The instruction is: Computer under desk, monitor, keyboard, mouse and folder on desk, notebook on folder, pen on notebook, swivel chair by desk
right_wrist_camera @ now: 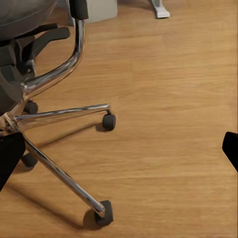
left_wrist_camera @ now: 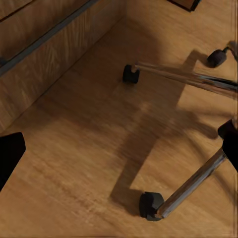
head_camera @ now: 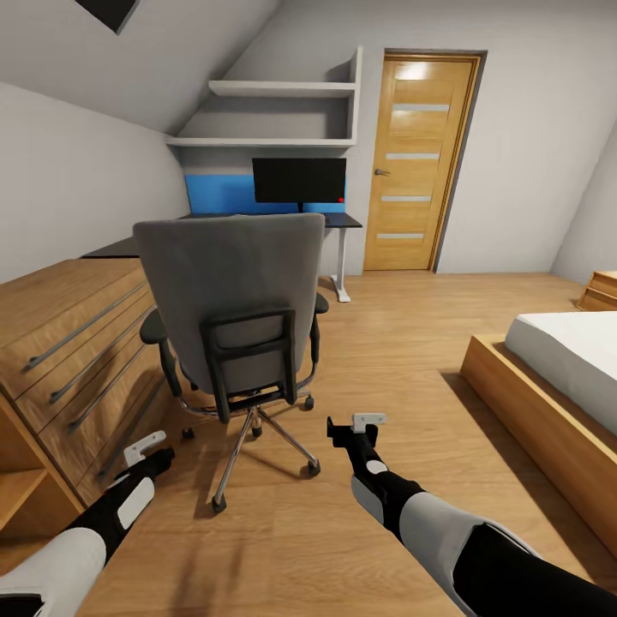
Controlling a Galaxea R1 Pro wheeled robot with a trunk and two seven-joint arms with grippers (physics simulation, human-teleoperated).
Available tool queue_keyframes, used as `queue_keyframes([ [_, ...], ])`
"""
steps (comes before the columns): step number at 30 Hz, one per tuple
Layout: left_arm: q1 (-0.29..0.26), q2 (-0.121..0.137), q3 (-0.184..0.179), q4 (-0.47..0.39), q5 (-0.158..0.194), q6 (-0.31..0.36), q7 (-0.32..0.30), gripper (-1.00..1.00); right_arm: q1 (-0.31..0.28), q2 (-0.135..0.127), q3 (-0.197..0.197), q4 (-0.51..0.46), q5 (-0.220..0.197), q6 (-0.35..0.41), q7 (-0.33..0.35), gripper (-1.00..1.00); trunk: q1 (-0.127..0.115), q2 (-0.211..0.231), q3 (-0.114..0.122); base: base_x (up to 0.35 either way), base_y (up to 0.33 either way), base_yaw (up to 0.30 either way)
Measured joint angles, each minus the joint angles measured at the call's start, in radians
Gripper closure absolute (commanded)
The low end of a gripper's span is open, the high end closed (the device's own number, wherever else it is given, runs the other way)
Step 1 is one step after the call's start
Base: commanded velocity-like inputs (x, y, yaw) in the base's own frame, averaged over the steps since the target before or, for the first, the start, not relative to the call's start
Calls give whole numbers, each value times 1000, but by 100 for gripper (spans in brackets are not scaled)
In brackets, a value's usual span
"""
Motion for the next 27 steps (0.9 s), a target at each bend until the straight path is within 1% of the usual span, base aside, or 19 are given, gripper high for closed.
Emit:
queue_keyframes([
  [2, 0, -3, 1, -34, 1, 44, 7, -100, 0, 0, 0, 2, 0, -3, 0, -100, 0, 0, 0, 0, 0, 0],
  [3, -1, -9, 0, -56, 2, 73, 12, -100, 0, 0, 0, 4, 0, -5, 0, -100, 0, 0, 0, 0, 0, 0],
  [4, -1, -13, 0, -65, 2, 85, 14, -100, 0, 0, 0, 4, 0, -6, 0, -100, 0, 0, 0, 0, 0, 0],
  [8, -1, -25, 0, -89, 1, 112, 19, -100, 0, 0, 0, 5, 0, -8, 0, -100, 0, 0, 0, 0, 0, 0],
  [12, -1, -32, 1, -105, 0, 123, 21, -100, 0, 0, 0, 6, 0, -9, 0, -100, 0, 0, 0, 0, 0, 0],
  [15, -1, -31, 4, -111, 0, 114, 22, -100, 0, 0, 0, 6, 0, -9, 0, -100, 0, 0, 0, 0, 0, 0],
  [18, -1, -28, 5, -113, 1, 85, 22, -100, 0, 0, 0, 6, 0, -9, 0, -100, 0, 0, 0, 0, 0, 0],
  [19, 0, -22, 5, -116, 0, 37, 24, -100, 0, 0, 0, 6, 0, -9, -1, -100, 0, 0, 0, 12, 0, 0],
  [20, 0, -20, 5, -117, -1, 19, 25, -100, 0, 0, 0, 6, 0, -9, -2, -100, 0, 0, 0, 39, 0, 0],
  [23, 0, -19, 3, -118, -3, 4, 25, -100, 0, 0, 0, 6, 0, -9, -6, -100, 0, 0, 0, 126, 0, 0],
  [27, 0, -24, 1, -118, -6, -8, 25, -100, 0, 0, 0, 6, 0, -9, -9, -100, 0, 0, 0, 253, 0, 0],
])
